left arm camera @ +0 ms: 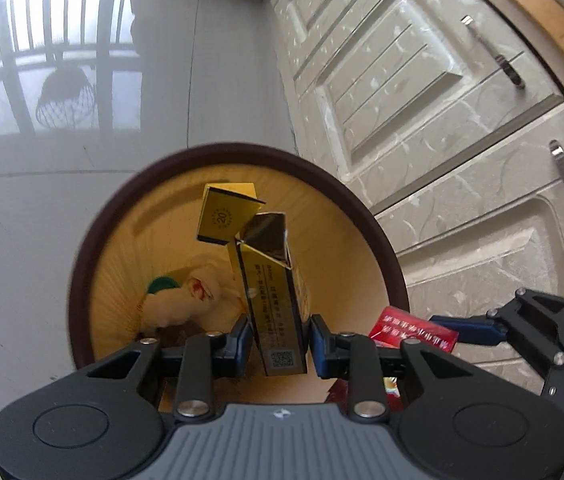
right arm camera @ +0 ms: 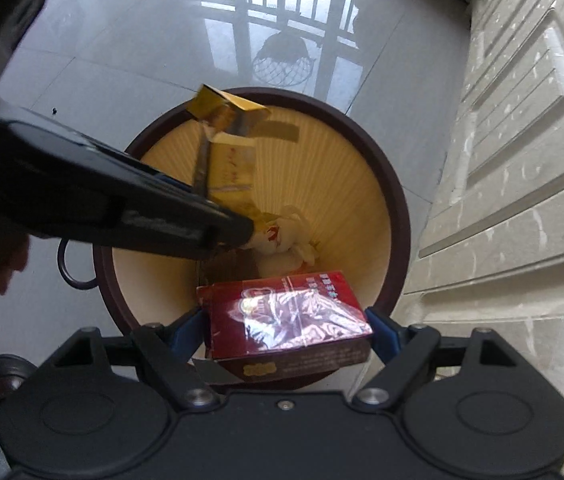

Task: Collect trash
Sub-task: 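Open left tool to drop the yellow box while right tool drops red pack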

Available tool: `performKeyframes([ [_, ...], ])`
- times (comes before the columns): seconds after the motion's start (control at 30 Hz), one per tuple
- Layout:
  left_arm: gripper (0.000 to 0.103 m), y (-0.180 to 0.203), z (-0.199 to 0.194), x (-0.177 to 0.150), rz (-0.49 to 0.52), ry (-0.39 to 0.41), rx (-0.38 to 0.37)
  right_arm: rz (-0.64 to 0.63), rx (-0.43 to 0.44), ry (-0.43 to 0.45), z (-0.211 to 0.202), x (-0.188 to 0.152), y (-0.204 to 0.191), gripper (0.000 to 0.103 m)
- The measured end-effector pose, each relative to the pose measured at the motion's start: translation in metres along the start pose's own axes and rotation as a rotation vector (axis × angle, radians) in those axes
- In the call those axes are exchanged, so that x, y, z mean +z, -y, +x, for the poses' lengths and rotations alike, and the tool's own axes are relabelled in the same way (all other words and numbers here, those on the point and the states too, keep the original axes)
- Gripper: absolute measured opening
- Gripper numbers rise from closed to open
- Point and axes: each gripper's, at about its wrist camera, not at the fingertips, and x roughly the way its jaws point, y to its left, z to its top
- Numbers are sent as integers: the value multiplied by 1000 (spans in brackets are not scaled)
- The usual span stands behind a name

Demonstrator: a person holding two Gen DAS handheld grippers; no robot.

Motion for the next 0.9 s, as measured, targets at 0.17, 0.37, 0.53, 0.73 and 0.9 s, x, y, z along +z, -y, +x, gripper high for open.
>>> performKeyframes([
  [0.17, 42, 1, 11, 5, -14, 11, 4, 16, 3, 7, 3, -2, 5, 85],
  [0.37, 71, -3, 13, 7, -22, 20, 43, 43, -9, 6, 4, -4, 8, 93],
  [0.53, 72, -7, 7, 6, 1, 11, 70, 62, -16, 19, -4, -5, 6, 103],
  [0.73, 78, -7, -6, 4, 25, 10, 97, 115, -30, 5, -12, -4, 12, 103],
  [0.9, 84, -8, -24, 5, 35, 20, 125, 152, -42, -21, -21, -6, 18, 103],
])
